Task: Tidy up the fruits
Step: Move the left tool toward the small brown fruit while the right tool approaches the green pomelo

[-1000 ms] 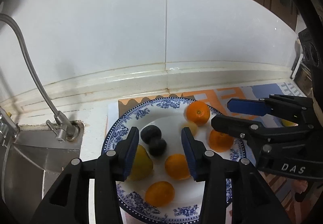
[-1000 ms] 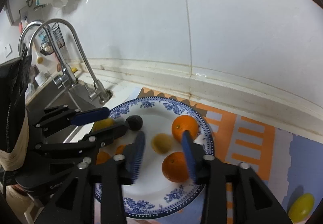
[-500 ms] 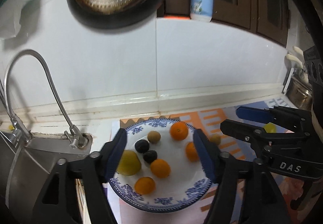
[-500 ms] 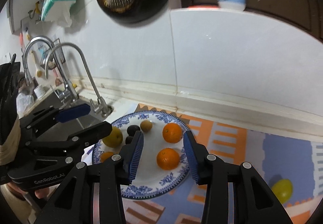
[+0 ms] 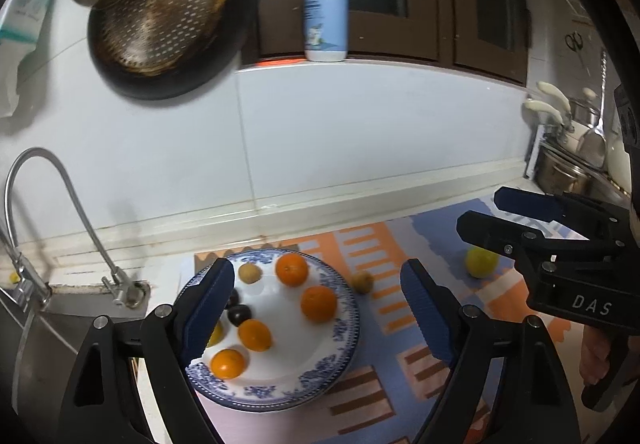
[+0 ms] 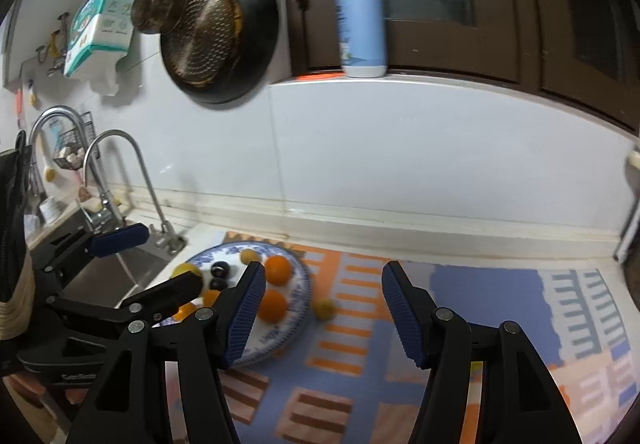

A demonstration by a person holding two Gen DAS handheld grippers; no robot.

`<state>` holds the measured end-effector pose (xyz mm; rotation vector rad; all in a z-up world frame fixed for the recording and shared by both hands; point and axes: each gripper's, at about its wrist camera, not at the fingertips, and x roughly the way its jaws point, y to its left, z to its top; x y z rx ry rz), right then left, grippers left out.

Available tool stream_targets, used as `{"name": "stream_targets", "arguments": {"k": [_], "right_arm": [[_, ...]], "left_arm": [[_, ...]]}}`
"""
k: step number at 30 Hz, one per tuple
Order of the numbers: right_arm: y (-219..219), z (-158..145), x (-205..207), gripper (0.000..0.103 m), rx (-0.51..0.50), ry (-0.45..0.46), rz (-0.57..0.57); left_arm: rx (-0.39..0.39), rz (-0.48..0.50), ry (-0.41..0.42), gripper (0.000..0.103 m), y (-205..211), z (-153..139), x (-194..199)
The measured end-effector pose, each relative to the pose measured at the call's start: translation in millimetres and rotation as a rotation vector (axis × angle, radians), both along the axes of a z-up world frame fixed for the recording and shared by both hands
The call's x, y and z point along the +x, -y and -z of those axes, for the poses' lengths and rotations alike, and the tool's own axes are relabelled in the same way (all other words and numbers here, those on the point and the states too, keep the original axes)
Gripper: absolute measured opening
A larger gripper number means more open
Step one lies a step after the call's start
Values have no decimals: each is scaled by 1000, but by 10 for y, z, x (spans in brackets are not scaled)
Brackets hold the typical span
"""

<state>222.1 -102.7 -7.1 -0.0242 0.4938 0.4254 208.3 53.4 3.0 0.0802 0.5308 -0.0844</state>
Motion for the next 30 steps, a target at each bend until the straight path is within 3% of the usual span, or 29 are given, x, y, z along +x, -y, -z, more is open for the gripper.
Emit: {"name": "stream_targets", "arguments": {"k": [20,25,27,30], "right_arm": [[751,514,-5,61,-5,-129,277],[822,687,112,61,-12,-178,300],[847,746,163,61,-10,-197,310],[874,834,235,61,-10,-220,319]], "left_arm": [[145,46,27,85,594,422,254],[150,65,-21,78,637,582,415],[160,72,-43,67,658,649,481],[182,79,-67,62,692,736,559]]}}
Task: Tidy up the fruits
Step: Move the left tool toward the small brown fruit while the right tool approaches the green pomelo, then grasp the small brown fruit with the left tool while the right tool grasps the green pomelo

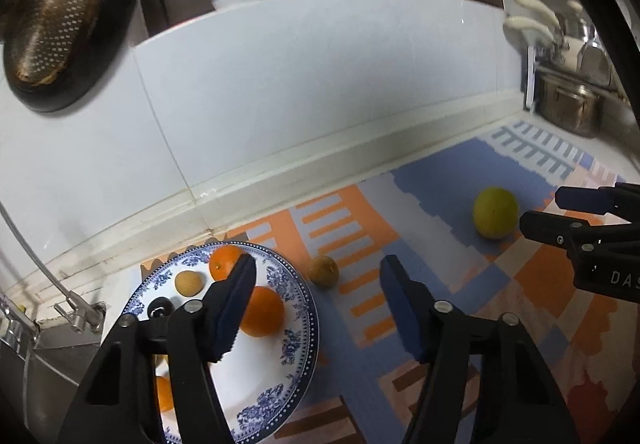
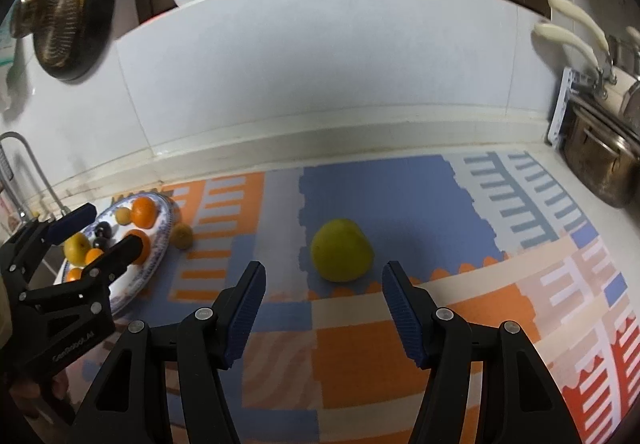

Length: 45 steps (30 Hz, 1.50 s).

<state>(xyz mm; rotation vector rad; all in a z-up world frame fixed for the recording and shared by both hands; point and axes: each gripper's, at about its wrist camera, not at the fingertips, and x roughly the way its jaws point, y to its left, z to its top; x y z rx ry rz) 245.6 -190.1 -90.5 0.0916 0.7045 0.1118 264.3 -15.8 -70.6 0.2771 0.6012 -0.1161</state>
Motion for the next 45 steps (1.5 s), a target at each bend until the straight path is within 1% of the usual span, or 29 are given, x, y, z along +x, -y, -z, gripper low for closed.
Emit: {"name": "stream_targets", "arguments": {"k": [2,4,10,14,19,23,26,28,30,36,38,41,45], "right_arm": [[16,57,53,61,5,-16,5],[32,103,105,62,17,-31,7],[61,198,251,62,41,-59,26],[69,269,345,62,50,-81,36],[38,307,404,61,14,-76,45],[48,347,482,62,30,-91,41],[66,387,534,62,40,-104,46],[74,413,566,62,52,-111,46],[74,435,595,62,57,-119,45],[80,473,647,60,68,-130,42],[81,472,656,55,71,-129,41],[79,467,669,51,72,-128,33],[68,460,663,50,69,-125,28]], "left_arm": [[15,8,-13,61,27,50,50],[32,3,-26,57,52,106,114],[41,-26,-84,49,69,254,307],[87,-49,-99,45,108,345,388],[113,-59,-111,42,135,391,470],[94,-55,-138,37,131,422,548],[84,-54,-150,30,125,446,603],[80,-52,-162,30,122,468,645],[77,-52,-170,25,118,490,672],[72,-45,-171,25,118,503,728],[67,-44,-169,25,114,508,730],[41,-46,-176,25,77,500,736],[-9,-39,-182,25,5,473,715]]}}
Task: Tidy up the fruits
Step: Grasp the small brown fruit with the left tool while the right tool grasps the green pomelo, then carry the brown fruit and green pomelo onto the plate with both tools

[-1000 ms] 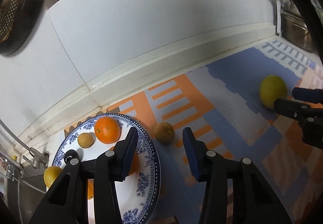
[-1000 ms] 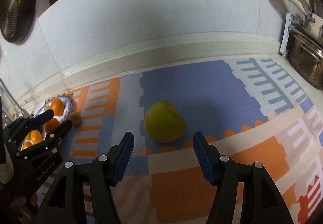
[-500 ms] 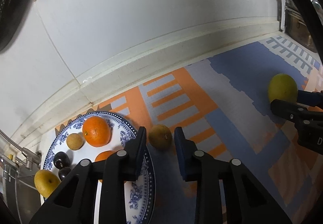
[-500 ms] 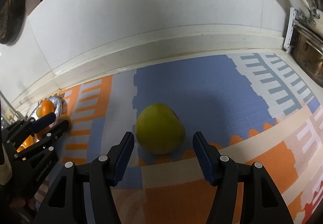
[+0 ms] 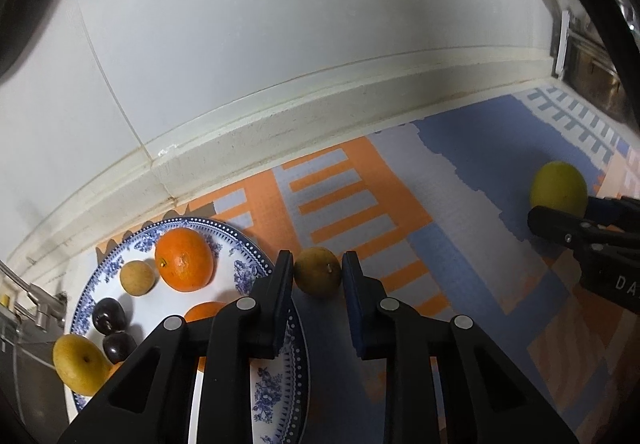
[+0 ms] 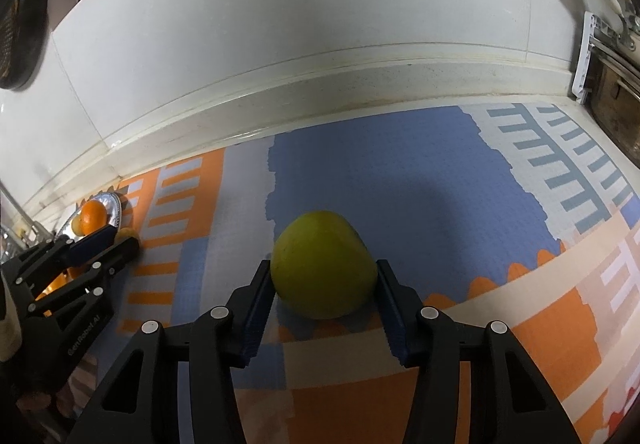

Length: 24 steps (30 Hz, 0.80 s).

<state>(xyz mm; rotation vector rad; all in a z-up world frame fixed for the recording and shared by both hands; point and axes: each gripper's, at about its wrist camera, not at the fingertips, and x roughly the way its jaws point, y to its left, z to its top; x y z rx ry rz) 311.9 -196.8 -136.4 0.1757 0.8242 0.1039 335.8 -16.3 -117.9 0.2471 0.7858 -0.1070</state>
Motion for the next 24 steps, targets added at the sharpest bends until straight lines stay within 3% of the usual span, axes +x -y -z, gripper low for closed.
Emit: {"name": "stream_targets", "arguments": {"k": [8,24], "right_arm": [[-99,-141,-134,50,21,39,-64],[-389,-520,-468,50,63,88,-199]], "left_arm": [[-80,33,29,25,-26,-150,-231],[-173,-3,83,25,-249,-548,-768]]}}
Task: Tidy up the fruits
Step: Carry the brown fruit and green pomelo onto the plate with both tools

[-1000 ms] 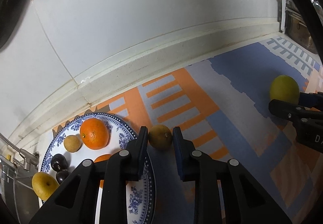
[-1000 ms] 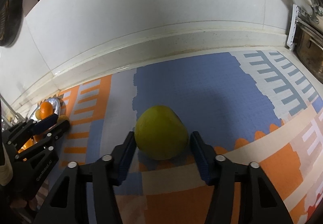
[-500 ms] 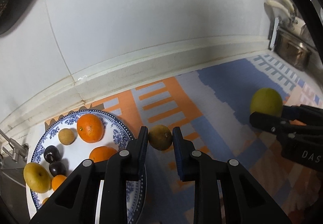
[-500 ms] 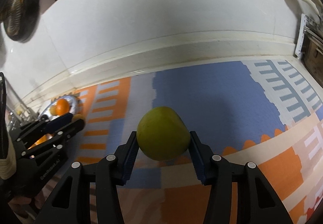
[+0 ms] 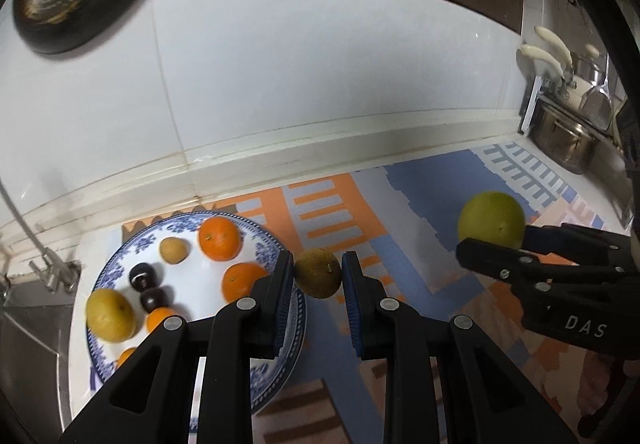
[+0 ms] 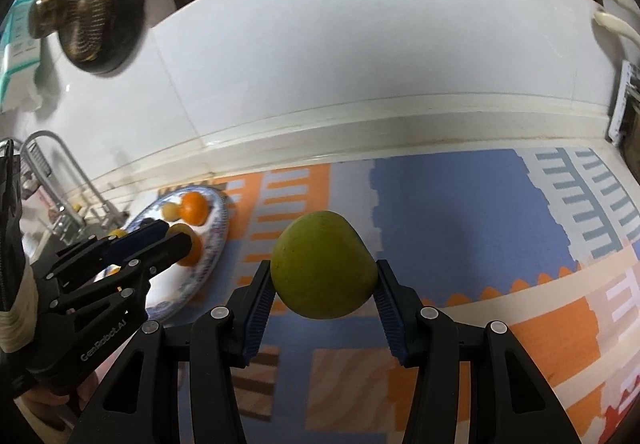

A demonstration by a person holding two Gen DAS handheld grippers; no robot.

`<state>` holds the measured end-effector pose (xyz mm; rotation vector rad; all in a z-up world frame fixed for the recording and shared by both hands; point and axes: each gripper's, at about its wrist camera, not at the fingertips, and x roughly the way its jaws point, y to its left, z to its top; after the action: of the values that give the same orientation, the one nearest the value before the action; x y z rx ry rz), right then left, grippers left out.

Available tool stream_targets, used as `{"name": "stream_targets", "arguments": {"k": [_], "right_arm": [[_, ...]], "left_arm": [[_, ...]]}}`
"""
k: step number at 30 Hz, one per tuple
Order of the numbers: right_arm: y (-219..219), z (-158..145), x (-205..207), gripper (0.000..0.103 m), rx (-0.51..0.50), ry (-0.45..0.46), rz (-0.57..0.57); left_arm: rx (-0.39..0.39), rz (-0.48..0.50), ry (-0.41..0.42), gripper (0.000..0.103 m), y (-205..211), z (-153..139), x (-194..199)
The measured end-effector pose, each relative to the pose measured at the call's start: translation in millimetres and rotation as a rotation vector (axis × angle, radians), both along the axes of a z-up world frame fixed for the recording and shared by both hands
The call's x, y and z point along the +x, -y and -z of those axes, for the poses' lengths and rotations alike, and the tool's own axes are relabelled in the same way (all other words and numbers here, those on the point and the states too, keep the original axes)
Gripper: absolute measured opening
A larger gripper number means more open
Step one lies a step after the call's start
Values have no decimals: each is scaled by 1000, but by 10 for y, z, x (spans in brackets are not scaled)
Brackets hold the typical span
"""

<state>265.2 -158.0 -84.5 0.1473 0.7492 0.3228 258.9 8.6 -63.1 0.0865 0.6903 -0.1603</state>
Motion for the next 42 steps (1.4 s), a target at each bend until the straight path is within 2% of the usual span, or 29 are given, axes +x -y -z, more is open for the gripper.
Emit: {"name": "stream_targets", "arguments": {"k": [11,21,32,42], "right_arm": [[-319,-148,-243,50,-2,17,-114],[-672,-219,-331,50,-30,40,-210],[-1156,-124,-222,50,-53,36,-334],[-1406,68,-71,50,-83,-1,-395]], "left_arm": [[-11,-60,24,25,-265,-135,-402],[-7,-137,16,25,-591,-105,-651],[20,-205,-35,25,-903,119,-665],[17,-215,-67,25,-1037,281,-571]]}}
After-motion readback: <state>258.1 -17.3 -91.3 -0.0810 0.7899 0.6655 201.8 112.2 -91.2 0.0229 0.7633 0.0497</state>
